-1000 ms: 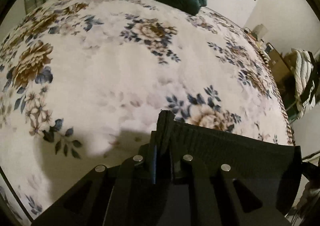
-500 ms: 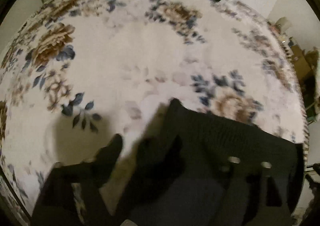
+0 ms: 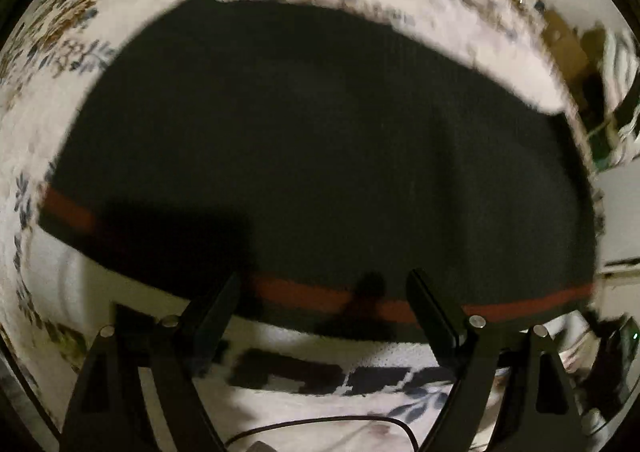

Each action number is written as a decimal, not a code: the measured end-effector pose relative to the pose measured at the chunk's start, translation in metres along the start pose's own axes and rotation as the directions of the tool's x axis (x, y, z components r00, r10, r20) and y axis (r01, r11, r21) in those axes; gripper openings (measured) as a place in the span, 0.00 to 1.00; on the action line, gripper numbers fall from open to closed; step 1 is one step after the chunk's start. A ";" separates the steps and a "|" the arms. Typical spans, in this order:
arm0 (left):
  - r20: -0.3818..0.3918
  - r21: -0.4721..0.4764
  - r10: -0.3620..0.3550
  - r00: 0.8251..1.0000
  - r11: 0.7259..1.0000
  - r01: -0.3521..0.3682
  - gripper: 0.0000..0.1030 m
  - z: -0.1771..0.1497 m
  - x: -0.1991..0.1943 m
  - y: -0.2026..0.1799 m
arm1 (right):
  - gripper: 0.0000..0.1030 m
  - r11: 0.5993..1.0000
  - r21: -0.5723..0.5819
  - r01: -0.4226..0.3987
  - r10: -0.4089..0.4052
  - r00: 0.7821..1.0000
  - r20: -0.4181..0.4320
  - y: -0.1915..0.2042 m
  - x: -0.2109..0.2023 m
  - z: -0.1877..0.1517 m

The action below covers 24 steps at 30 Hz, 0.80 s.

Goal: Fold small clothes

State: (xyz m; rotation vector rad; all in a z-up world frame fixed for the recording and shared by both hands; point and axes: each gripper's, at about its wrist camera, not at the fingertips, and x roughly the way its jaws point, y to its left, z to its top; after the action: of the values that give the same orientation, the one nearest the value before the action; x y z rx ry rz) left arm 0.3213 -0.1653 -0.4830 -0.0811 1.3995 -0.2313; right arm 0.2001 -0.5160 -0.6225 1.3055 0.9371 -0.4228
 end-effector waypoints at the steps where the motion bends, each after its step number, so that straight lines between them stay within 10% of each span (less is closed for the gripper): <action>1: -0.002 0.010 0.012 1.000 1.000 -0.012 0.82 -0.001 0.008 -0.004 | 1.00 0.999 0.048 -0.011 0.012 1.000 -0.020 -0.009 0.009 -0.001; 11: -0.025 0.044 0.061 0.998 0.997 -0.060 1.00 0.020 0.037 -0.017 | 1.00 0.959 0.118 -0.260 0.244 0.961 0.130 -0.008 0.035 0.006; 18: -0.053 0.005 0.091 0.994 0.996 -0.091 1.00 0.035 0.046 -0.020 | 0.47 0.965 0.163 -0.206 0.180 0.970 0.164 -0.006 0.037 0.009; 24: -0.045 -0.034 0.060 0.997 0.998 -0.062 1.00 0.036 0.026 -0.010 | 0.37 0.991 0.056 -0.125 0.111 0.971 0.210 0.026 0.002 -0.005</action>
State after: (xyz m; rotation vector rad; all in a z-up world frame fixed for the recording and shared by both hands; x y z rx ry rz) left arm 0.3594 -0.1837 -0.5005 -0.0630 1.4481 -0.1585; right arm 0.2192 -0.5042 -0.6077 1.3443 0.6726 -0.4917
